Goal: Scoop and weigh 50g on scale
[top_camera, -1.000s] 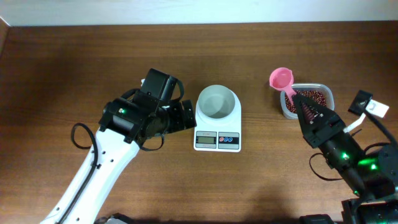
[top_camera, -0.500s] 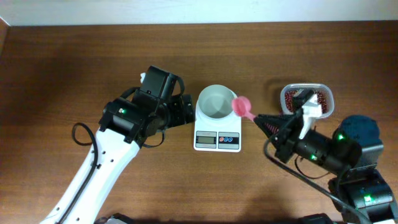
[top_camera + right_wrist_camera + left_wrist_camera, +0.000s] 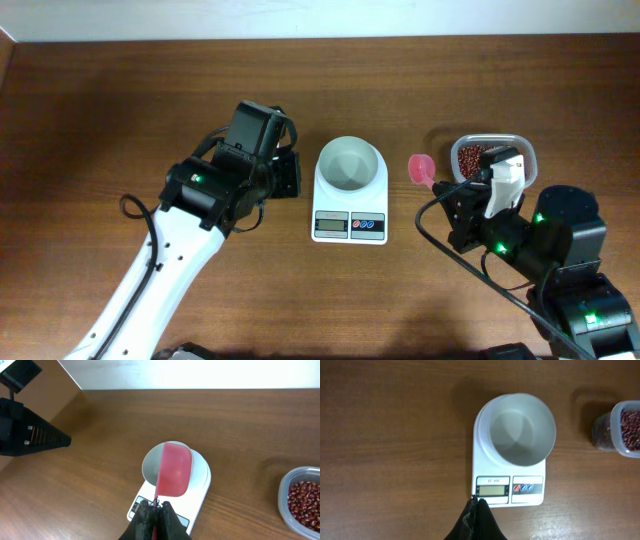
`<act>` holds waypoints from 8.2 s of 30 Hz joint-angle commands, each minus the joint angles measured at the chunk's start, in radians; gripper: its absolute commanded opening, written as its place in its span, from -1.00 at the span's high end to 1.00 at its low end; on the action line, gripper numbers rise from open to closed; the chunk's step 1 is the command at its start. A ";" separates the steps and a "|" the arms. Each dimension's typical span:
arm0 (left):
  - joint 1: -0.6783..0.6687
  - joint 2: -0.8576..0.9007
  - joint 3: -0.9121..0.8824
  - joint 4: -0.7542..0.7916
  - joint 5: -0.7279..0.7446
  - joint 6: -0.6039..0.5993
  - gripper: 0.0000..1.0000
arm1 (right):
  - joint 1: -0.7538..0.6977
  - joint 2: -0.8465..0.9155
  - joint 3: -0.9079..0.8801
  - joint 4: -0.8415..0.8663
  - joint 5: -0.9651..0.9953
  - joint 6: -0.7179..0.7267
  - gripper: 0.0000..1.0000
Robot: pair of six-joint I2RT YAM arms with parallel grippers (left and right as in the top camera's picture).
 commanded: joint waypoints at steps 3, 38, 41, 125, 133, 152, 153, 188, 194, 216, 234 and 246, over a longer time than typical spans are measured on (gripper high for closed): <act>-0.002 0.003 0.010 -0.003 0.016 0.024 1.00 | 0.005 -0.005 0.028 0.010 -0.013 0.040 0.92; -0.151 -0.349 -0.172 0.136 0.253 0.499 1.00 | 0.004 -0.005 0.038 -0.174 0.545 0.126 0.92; -0.141 -0.357 -0.328 0.288 0.261 0.369 1.00 | 0.004 -0.003 0.045 -0.183 0.544 0.126 0.92; -0.237 0.045 -0.401 0.472 0.259 0.314 -0.99 | -0.418 1.011 0.563 -0.385 0.365 -0.455 0.92; -0.237 0.045 -0.401 0.470 0.259 0.314 -0.99 | -0.516 1.012 0.537 -0.386 0.171 -0.455 0.92; -0.237 0.045 -0.401 0.470 0.259 0.314 -0.99 | -0.600 1.114 0.536 -0.377 -0.129 -0.327 0.92; -0.237 0.045 -0.401 0.470 0.259 0.314 -0.99 | -0.605 1.120 0.536 -0.378 -0.146 -0.327 0.92; -0.237 0.045 -0.401 0.469 0.259 0.314 -0.99 | -0.789 1.172 0.537 -0.480 -0.627 -0.346 0.92; -0.237 0.045 -0.401 0.469 0.259 0.314 -0.99 | -0.788 1.172 0.537 -0.536 -0.751 -0.354 0.92; -0.237 0.045 -0.401 0.470 0.259 0.314 -0.99 | -0.568 1.172 0.537 -0.806 -0.983 -0.593 0.92; -0.244 0.055 -0.401 0.473 0.240 0.314 1.00 | -0.542 1.172 0.537 -0.835 -0.991 -0.616 0.92; -0.244 0.294 -0.401 0.559 0.159 0.315 0.99 | -0.542 1.172 0.537 -0.835 -0.991 -0.616 0.92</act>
